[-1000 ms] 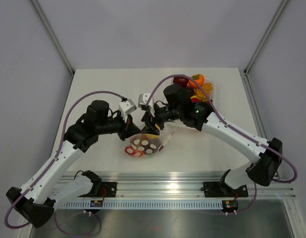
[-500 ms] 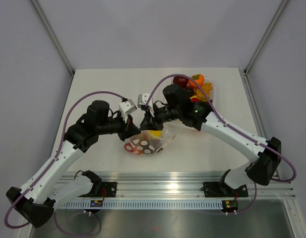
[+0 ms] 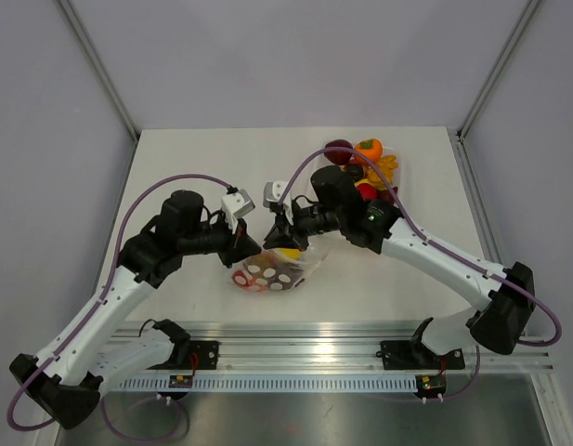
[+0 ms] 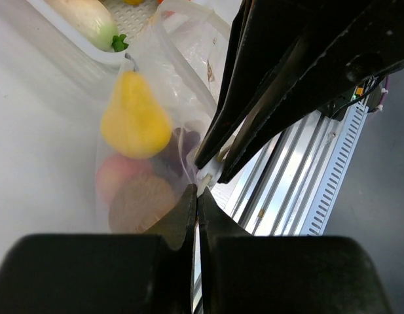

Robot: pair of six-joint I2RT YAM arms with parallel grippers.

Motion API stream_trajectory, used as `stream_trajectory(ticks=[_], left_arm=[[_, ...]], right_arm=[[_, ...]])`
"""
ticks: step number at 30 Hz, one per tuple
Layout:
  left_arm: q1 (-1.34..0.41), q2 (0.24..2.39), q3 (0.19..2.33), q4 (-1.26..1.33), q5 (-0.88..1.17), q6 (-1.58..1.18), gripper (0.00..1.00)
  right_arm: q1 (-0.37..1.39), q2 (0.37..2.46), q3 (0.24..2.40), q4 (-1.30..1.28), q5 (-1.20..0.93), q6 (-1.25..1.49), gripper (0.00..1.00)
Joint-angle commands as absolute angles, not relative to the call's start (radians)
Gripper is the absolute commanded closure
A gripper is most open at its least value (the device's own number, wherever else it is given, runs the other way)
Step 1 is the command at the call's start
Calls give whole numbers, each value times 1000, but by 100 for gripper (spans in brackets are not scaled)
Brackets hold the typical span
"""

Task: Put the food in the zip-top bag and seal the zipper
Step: Zip the zipper food storage bag at the center of the board.

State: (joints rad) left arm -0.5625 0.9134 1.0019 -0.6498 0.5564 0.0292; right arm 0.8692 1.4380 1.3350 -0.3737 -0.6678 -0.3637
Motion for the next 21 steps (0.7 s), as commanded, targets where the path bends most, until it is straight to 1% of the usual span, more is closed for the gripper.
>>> stream_trajectory(ticks=[1,10,15,21], left_arm=[[-557,859,1035,-592,557,57,100],[-555,845,1034,-589,534,48,100],[-552,818,1031,-600,502,52,100],[-549,821,1034,-607,514,58,100]], right_arm=[[876,1370,1253,-358,-612,-327,100],[876,1316,1178,-353,-528,-316,100],[874,1264,1109,-359,-437,-321,100],[861,1198,1060,-342,-365,-324,100]])
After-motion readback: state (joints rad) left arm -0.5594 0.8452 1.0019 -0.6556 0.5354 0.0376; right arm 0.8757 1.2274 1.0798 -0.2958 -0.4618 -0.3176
